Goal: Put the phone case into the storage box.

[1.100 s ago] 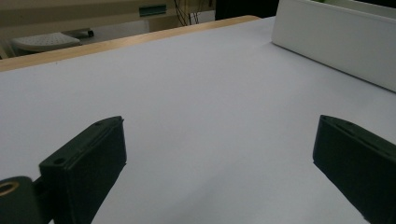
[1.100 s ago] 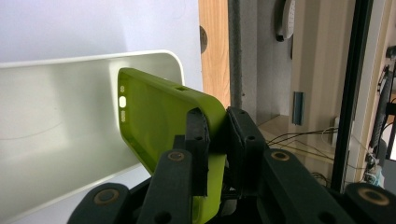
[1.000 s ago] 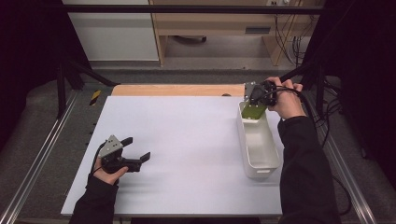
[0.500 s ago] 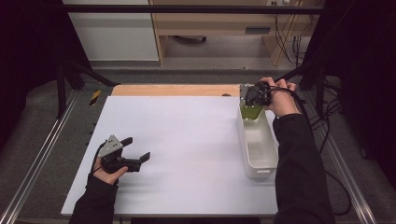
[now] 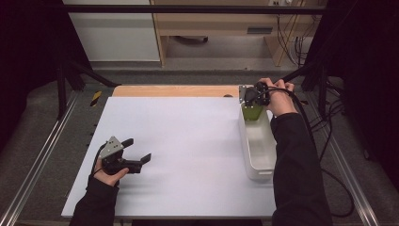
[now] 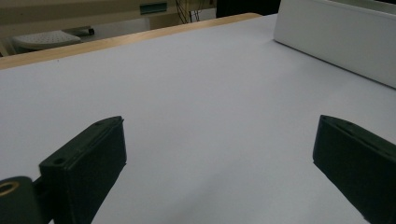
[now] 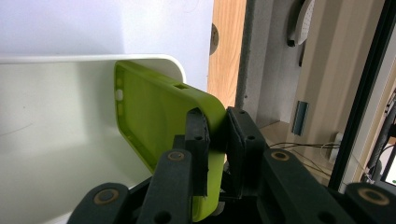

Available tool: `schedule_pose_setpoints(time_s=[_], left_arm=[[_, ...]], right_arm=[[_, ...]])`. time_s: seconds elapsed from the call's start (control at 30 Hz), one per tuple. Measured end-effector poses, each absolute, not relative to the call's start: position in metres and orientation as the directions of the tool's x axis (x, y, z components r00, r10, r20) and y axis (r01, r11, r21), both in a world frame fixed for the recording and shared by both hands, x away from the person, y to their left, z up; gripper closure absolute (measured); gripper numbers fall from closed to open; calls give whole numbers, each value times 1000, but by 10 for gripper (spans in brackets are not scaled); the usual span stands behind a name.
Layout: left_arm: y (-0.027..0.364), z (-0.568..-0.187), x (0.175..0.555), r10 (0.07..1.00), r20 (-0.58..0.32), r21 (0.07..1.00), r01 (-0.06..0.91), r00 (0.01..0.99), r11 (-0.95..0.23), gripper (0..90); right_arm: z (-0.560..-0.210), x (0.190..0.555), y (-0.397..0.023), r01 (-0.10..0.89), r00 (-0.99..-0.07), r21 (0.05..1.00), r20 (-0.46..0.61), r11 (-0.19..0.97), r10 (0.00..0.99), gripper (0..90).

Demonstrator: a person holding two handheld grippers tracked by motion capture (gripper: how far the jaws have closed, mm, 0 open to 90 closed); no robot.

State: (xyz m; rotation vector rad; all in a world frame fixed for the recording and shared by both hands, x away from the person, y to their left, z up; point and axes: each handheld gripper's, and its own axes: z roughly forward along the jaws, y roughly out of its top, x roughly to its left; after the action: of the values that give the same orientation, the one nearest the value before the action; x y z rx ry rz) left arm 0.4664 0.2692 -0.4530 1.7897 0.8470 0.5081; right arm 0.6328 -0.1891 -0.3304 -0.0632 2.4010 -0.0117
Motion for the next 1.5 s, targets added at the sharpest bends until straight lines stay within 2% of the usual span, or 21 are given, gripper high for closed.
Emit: schedule_pose_setpoints(time_s=[0.53, 0.73, 0.87, 1.13, 1.3, 1.5], left_arm=[[269, -454, 467, 750, -52, 927, 312, 659, -210, 23], [269, -453, 467, 750, -53, 927, 312, 659, -209, 23], [269, -453, 466, 750, -52, 928, 309, 660, -207, 23], [269, -453, 466, 749, -51, 929, 307, 660, -207, 23], [269, -453, 466, 746, -52, 928, 307, 664, -209, 23], [268, -453, 466, 743, -56, 929, 308, 667, -207, 23]], right_arm=[[-335, 638, -186, -39, -725, -23, -688, 999, -44, 762], [-330, 636, -187, -34, -720, 19, -694, 999, -11, 659], [-323, 632, -188, -17, -713, 77, -700, 997, 42, 543], [-307, 619, -193, 9, -721, 262, -667, 965, 188, 397], [-299, 608, -195, 4, -724, 396, -632, 918, 276, 383], [-296, 594, -201, 40, -717, 512, -583, 858, 382, 279]])
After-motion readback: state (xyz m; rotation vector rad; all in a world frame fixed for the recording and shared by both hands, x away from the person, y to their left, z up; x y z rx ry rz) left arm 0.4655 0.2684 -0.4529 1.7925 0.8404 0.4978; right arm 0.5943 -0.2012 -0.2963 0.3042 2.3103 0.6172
